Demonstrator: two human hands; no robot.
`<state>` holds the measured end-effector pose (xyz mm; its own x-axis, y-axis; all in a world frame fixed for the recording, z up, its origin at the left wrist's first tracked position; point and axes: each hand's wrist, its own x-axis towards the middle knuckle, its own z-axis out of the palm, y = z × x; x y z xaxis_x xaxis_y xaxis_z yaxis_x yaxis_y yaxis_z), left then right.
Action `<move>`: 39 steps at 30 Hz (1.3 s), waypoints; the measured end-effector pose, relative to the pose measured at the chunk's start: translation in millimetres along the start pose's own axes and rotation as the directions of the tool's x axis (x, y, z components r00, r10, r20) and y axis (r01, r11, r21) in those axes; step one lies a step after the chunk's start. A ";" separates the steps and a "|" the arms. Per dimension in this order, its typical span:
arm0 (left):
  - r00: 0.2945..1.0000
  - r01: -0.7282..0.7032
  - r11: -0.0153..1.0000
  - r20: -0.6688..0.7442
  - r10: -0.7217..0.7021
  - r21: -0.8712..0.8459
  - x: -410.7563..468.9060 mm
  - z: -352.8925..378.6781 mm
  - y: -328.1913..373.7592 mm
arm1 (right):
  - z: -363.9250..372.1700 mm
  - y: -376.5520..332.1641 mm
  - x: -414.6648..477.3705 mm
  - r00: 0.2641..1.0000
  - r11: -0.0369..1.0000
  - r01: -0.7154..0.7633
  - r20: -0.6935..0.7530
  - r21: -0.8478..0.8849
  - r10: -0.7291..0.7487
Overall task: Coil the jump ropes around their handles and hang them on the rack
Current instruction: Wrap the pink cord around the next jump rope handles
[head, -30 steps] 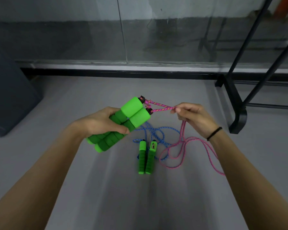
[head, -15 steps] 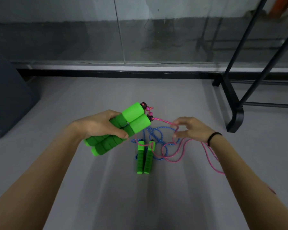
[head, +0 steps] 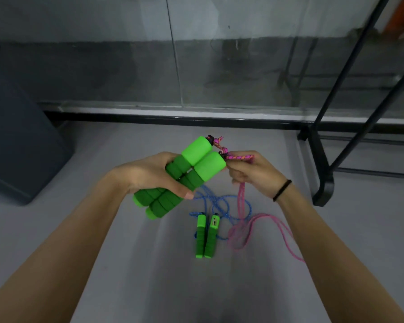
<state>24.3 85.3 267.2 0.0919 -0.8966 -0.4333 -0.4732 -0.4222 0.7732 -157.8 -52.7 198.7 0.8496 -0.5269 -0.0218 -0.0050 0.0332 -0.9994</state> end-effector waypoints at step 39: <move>0.916 -0.233 0.890 -0.395 0.066 -0.393 -324.5 -208.8 443.4 | 99.3 -585.9 -84.0 0.998 0.697 -0.061 -0.051 -0.714 0.036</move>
<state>-32.4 161.1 847.4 0.3988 -0.9024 -0.1632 -0.0984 -0.2190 0.9708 -173.9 56.4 788.7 0.8209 -0.5680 -0.0587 -0.4324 -0.5512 -0.7136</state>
